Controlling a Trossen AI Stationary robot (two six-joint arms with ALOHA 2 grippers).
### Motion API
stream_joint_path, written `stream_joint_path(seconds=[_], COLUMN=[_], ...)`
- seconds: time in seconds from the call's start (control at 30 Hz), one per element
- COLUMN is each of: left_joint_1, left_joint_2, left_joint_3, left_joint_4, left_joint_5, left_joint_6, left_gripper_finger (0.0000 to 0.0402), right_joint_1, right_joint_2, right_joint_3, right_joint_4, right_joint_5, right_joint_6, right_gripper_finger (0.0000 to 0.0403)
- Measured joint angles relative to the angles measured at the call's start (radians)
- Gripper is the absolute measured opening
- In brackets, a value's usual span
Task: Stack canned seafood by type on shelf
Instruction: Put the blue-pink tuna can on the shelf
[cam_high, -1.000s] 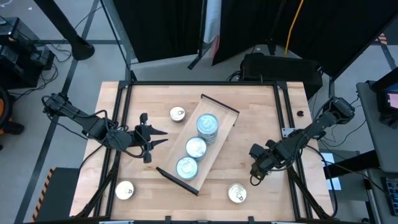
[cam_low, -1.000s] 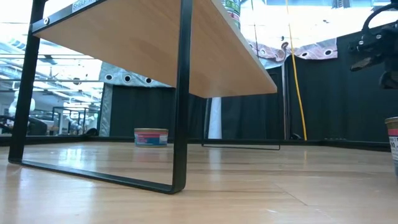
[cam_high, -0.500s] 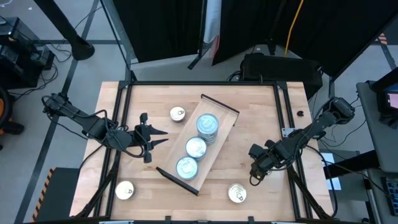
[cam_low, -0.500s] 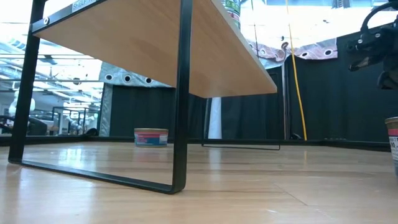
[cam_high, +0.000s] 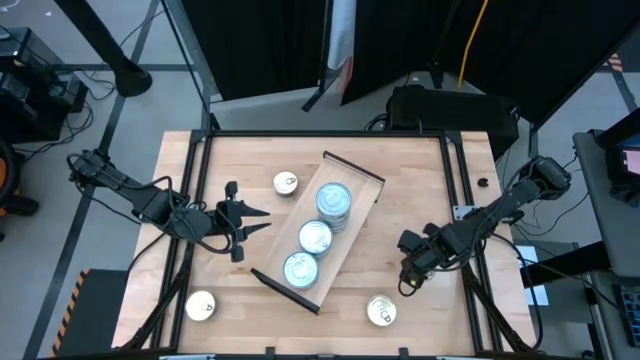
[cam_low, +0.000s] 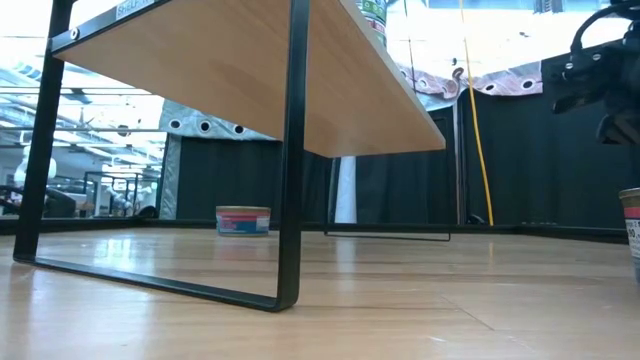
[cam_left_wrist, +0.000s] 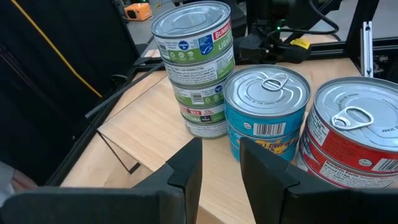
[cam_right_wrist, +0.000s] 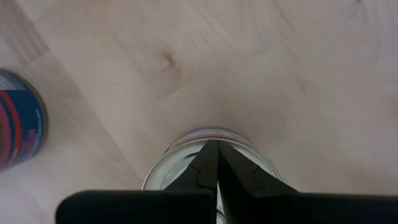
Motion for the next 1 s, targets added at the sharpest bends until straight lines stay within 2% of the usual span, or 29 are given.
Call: stream_joint_path(seconds=[0.77, 1.0], left_joint_1=[0.000, 0.000], left_joint_2=[0.000, 0.000], left_joint_3=[0.000, 0.000], left_joint_4=[-0.003, -0.004], left_joint_5=[0.000, 0.000], left_joint_6=[0.001, 0.001], left_gripper_finger=[0.0109, 0.0109], right_joint_1=[-0.021, -0.042], right_joint_2=[0.001, 0.065], right_joint_3=[0.054, 0.054], right_joint_4=[-0.057, -0.056], right_joint_5=[-0.001, -0.005], right_joint_6=[-0.041, -0.075], right_gripper_finger=[0.0000, 0.0000])
